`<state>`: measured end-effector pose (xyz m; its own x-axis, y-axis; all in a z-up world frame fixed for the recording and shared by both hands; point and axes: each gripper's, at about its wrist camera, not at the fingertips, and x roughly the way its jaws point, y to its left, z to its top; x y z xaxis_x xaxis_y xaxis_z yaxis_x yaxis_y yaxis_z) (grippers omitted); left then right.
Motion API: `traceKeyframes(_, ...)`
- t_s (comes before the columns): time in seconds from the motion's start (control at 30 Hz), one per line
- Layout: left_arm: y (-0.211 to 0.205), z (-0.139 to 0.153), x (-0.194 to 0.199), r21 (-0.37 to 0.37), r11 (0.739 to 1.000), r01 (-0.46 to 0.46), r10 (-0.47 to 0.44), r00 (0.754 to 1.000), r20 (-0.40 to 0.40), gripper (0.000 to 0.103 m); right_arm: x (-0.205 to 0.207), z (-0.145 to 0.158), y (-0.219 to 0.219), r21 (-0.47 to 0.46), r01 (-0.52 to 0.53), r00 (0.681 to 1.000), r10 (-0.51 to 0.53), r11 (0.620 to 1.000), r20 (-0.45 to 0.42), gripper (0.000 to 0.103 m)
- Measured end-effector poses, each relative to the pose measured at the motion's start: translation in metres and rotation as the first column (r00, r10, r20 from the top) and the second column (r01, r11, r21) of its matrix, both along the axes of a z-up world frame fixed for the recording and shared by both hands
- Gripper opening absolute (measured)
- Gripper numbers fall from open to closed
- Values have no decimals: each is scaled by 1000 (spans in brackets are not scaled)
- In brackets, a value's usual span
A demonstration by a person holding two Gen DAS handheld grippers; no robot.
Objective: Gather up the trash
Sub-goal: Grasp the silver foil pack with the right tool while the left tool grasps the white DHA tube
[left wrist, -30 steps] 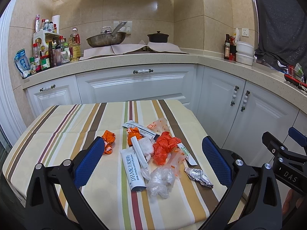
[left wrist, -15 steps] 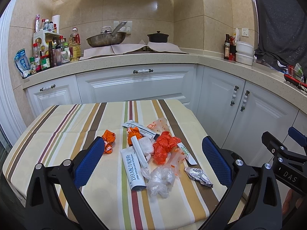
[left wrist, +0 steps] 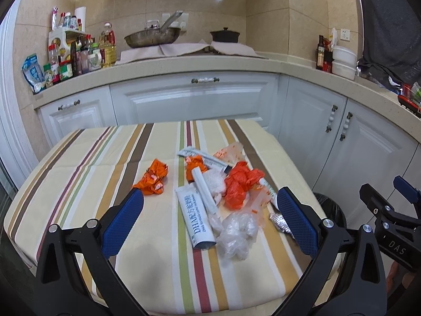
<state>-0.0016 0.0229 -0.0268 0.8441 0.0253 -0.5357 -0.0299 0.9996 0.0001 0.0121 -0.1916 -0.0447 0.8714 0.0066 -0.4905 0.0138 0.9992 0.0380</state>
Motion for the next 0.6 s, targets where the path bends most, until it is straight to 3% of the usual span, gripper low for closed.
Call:
traceKeyframes(0.4, 40, -52, 12, -5, 999, -35, 34, 991, -131, 99, 27, -67, 36, 49, -188, 975, 193, 981, -108, 94)
traceKeyframes(0.47, 45, -57, 11, -13, 999, -34, 32, 989, -144, 97, 30, -73, 38, 71, -202, 971, 209, 977, -119, 84)
traceKeyframes(0.53, 48, -61, 8, -27, 999, -25, 21, 989, -146, 94, 35, -81, 39, 100, -223, 961, 236, 970, -146, 62)
traceKeyframes(0.6, 48, -63, 7, -39, 999, -13, 7, 988, -152, 89, 39, -88, 40, 129, -227, 953, 248, 965, -176, 61)
